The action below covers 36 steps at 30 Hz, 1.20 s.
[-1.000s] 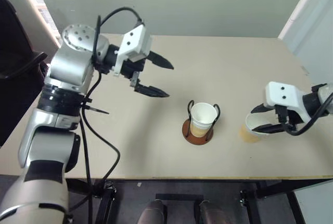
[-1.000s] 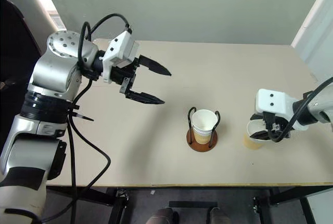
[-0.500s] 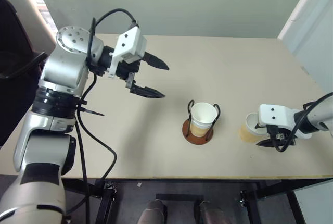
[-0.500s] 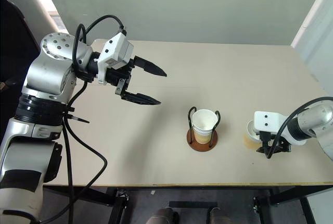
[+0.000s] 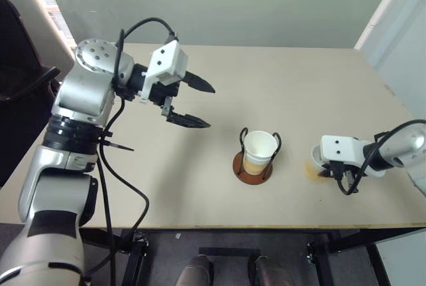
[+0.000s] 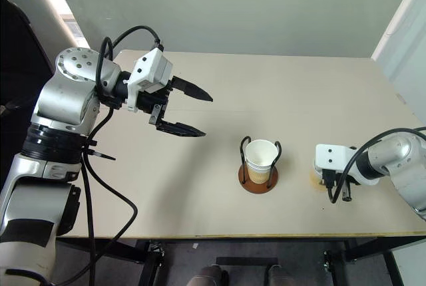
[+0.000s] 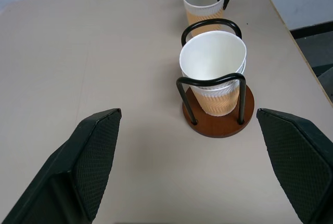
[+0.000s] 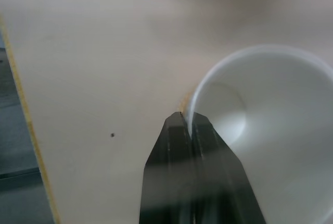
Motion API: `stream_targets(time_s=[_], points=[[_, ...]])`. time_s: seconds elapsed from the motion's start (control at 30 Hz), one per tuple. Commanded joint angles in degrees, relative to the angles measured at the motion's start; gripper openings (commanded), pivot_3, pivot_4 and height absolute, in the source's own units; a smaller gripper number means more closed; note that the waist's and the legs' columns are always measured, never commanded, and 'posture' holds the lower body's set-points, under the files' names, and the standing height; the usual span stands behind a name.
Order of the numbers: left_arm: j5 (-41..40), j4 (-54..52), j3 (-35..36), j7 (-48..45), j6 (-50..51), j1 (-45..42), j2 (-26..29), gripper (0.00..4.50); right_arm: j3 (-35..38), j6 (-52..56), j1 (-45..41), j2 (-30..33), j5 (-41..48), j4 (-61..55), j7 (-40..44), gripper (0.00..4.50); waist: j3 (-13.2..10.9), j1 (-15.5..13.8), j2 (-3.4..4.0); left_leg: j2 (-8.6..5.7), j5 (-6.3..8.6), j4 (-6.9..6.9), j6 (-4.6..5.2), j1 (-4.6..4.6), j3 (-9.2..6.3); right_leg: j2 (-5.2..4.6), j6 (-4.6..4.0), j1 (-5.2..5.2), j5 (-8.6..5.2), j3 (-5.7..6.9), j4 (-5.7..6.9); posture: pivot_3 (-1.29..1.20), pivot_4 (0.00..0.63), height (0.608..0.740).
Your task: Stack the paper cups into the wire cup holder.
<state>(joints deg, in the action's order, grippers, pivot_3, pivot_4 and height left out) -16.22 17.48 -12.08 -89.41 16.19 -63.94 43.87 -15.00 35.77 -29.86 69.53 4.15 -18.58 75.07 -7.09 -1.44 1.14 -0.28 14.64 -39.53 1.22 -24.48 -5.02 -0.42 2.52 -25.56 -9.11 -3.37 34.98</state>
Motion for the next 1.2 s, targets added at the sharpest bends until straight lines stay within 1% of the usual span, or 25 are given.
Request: stream_targets(time_s=[0.03, 0.13, 0.27, 0.3, 0.4, 0.57, 0.67, 0.83, 1.2], points=[[-2.52, -2.92, 3.30, -0.08, 1.31, 0.45, 0.22, 4.50, 1.03, 1.39, -3.45, 0.67, 0.15, -2.15, 1.75, 0.02, 0.00, 0.02, 0.00, 0.00, 0.00, 0.01, 0.00, 0.00, -0.01, 0.01, 0.00, 0.00, 0.00, 0.00, 0.00, 0.00, 0.150, 0.740], [-6.46, -5.43, 5.71, -0.84, 5.66, 3.70, 1.17, 4.50, 2.92, 4.12, -10.81, 0.85, 2.74, -2.64, 4.72, 0.02, 0.01, 0.27, 0.05, 0.00, 0.00, 0.02, -0.01, -0.01, 0.02, 0.01, -0.01, -0.03, -0.01, -0.01, -0.01, 0.00, 0.150, 0.740], [-9.46, -8.75, 8.24, -0.19, 8.91, 7.99, 2.15, 4.50, 3.02, 6.10, -18.17, 0.58, 4.74, -2.51, 7.45, 0.02, 0.03, 0.70, 0.04, 0.04, -0.04, 0.17, -0.06, 0.06, 0.12, 0.04, -0.11, -0.08, -0.06, -0.04, 0.01, 0.00, 0.150, 0.740], [-10.03, -9.32, 8.80, -0.01, 10.01, 9.13, 2.74, 4.50, 2.79, 6.75, -21.38, 0.36, 5.47, -2.54, 8.76, 0.02, 0.03, 0.70, 0.02, 0.05, -0.05, 0.21, -0.07, 0.09, 0.10, 0.05, -0.17, -0.07, -0.09, -0.03, 0.02, 0.00, 0.150, 0.740], [-10.18, -9.83, 9.10, 0.08, 11.96, 10.96, 4.58, 4.50, 1.73, 7.36, -28.61, -0.46, 6.99, -2.27, 12.26, 0.02, 0.02, 0.74, 0.03, 0.04, -0.12, 0.34, -0.18, 0.08, 0.11, 0.06, -0.24, -0.18, -0.13, -0.05, 0.05, 0.00, 0.150, 0.740], [-9.58, -9.62, 8.85, -0.18, 12.29, 11.66, 6.23, 4.50, -0.95, 5.84, -34.53, -4.43, 7.67, -2.24, 14.24, 0.02, 0.03, 0.74, 0.02, 0.06, -0.13, 0.44, -0.21, 0.13, 0.00, 0.07, -0.45, -0.18, -0.26, 0.02, 0.08, 0.00, 0.150, 0.740], [-9.28, -9.54, 8.88, 0.02, 12.13, 11.44, 6.62, 4.50, -2.59, 5.34, -36.05, -7.32, 7.65, -2.91, 14.48, 0.02, 0.02, 0.87, 0.03, 0.05, -0.15, 0.43, -0.24, 0.13, 0.02, 0.07, -0.47, -0.22, -0.24, -0.01, 0.11, 0.00, 0.150, 0.740], [-8.54, -9.01, 8.91, 0.02, 11.46, 10.76, 7.25, 4.50, -5.06, 4.16, -35.19, -10.85, 7.28, -4.16, 13.81, 0.02, 0.02, 0.86, 0.03, 0.05, -0.17, 0.44, -0.27, 0.12, -0.04, 0.07, -0.49, -0.23, -0.25, 0.04, 0.15, 0.00, 0.150, 0.740], [-6.80, -7.18, 8.19, -0.94, 9.82, 8.26, 7.95, 4.50, -10.28, -1.78, -35.38, -15.75, 2.60, -0.22, 14.03, 0.02, 0.02, 0.91, 0.02, 0.05, -0.18, 0.45, -0.28, 0.12, -0.06, 0.06, -0.57, -0.26, -0.25, 0.04, 0.18, 0.00, 0.150, 0.740]])
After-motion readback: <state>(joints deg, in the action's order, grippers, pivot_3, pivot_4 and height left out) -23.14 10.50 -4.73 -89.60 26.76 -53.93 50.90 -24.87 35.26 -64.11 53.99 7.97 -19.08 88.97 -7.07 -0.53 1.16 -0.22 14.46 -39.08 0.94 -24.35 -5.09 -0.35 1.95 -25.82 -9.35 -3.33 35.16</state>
